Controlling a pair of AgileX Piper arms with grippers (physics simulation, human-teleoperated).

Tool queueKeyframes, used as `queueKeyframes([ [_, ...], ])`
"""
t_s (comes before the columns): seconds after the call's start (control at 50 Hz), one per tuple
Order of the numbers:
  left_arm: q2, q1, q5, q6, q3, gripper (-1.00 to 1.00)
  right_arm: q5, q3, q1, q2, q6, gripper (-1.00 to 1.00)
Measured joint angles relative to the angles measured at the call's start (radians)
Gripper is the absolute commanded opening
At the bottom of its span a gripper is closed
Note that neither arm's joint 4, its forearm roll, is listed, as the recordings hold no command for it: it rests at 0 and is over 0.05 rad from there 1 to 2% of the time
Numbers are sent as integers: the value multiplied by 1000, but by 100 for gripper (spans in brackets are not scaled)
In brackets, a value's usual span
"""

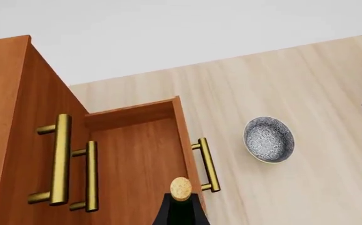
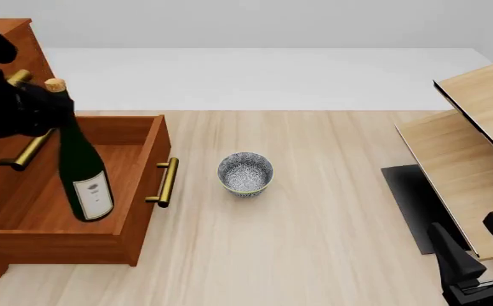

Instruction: Put the wine bottle in the bottom drawer of the cabinet.

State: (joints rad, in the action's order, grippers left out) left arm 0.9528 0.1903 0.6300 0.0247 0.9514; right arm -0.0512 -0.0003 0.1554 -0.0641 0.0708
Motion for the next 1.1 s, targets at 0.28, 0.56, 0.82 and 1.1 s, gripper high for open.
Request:
queueKeyframes([
  [0.28, 60, -27, -62, -2, -35, -100, 1, 0, -1, 0, -1, 100],
  [0.56, 100, -37, -97, -4, -51, -100, -1, 0, -2, 2, -2, 100],
  [0.82, 125, -40, -124, -8, -70, -100, -3, 0, -2, 4, -2, 100],
  [1.1, 144, -37, -160, -21, -109, -100, -2, 0, -2, 4, -3, 100],
])
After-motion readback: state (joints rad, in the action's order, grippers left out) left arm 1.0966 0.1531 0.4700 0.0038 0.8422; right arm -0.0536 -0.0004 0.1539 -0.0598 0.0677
